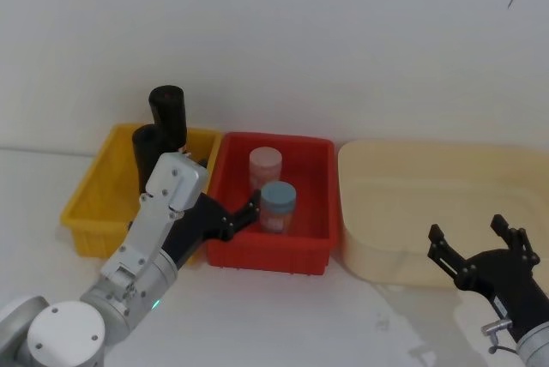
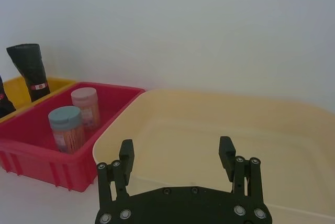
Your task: Pick up the garbage bag with the one hand and transfer it to the other hand.
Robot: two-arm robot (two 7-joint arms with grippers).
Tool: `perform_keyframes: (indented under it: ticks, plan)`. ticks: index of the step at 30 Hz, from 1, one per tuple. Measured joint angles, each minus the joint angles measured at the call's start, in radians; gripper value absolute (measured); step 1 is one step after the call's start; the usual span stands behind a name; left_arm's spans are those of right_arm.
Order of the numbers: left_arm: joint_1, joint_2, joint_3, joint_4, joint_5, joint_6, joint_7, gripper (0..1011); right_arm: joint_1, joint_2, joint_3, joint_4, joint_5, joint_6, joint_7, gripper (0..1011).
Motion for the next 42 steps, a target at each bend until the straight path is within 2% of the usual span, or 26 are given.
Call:
perform_keyframes:
  ticks: [42]
  plan:
    - [0.000,0.000,0.000,0.000,0.000,0.000,0.000,1001,0.000,0.000,0.000,0.000,0.000,0.000,0.000,1000]
